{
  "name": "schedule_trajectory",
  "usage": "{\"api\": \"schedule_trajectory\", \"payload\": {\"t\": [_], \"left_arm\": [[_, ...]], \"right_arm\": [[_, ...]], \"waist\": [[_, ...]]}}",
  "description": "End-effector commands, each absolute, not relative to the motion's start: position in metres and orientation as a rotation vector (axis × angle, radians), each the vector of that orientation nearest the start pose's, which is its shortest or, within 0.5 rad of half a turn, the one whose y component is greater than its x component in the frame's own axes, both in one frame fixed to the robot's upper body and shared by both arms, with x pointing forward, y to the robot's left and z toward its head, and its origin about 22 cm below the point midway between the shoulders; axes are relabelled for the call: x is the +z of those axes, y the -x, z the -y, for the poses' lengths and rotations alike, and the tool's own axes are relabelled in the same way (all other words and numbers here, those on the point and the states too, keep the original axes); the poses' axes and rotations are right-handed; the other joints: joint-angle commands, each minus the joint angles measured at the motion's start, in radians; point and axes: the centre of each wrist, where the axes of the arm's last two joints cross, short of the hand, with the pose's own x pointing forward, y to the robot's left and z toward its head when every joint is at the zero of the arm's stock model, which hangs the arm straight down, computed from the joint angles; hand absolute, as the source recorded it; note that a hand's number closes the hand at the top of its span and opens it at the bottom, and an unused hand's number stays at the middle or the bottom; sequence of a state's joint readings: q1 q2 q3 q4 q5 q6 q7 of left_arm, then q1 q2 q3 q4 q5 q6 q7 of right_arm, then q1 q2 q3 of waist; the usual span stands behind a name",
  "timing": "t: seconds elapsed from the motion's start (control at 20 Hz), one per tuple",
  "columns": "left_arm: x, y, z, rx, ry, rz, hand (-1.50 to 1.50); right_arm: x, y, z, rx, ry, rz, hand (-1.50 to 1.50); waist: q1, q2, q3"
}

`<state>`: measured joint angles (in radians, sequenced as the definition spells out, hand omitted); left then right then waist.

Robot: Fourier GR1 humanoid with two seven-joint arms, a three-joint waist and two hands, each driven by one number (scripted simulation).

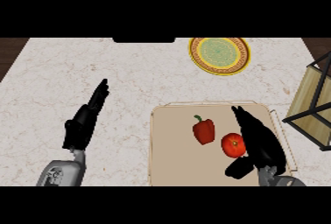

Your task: Pick the tomato from the tray and place it in the tiered shelf

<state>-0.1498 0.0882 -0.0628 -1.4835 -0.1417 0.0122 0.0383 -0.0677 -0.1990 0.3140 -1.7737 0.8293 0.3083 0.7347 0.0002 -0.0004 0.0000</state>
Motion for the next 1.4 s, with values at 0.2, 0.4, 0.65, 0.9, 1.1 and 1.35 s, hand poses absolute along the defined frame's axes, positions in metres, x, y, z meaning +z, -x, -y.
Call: {"api": "schedule_trajectory", "payload": {"t": [0.2, 0.4, 0.65, 0.9, 1.1, 1.35], "left_arm": [[0.005, -0.287, -0.208, -0.271, -0.101, 1.576, 0.0], [0.006, -0.284, -0.219, -0.262, -0.103, 1.576, 0.0], [0.014, -0.282, -0.222, -0.247, -0.099, 1.575, 0.0], [0.008, -0.275, -0.216, -0.259, -0.11, 1.58, 0.0], [0.009, -0.273, -0.229, -0.209, -0.162, 1.566, 0.0], [0.012, -0.277, -0.241, -0.199, -0.171, 1.549, 0.0]], "right_arm": [[0.052, -0.231, 0.197, 0.961, 0.757, 0.946, -1.5], [0.035, -0.232, 0.184, 1.039, 0.737, 0.91, 1.5], [0.032, -0.241, 0.182, 1.106, 0.814, 0.924, 1.5], [0.043, -0.232, 0.176, 1.088, 0.821, 0.998, 1.5], [0.046, -0.188, 0.244, 1.353, 0.548, 1.216, 1.5], [0.061, -0.169, 0.263, 1.559, 0.284, 1.414, 1.5]], "waist": [[-0.004, 0.0, 0.0], [-0.001, 0.0, 0.0], [0.001, 0.0, 0.0], [0.0, 0.0, 0.0], [-0.047, -0.011, 0.004], [-0.089, -0.023, 0.01]]}}
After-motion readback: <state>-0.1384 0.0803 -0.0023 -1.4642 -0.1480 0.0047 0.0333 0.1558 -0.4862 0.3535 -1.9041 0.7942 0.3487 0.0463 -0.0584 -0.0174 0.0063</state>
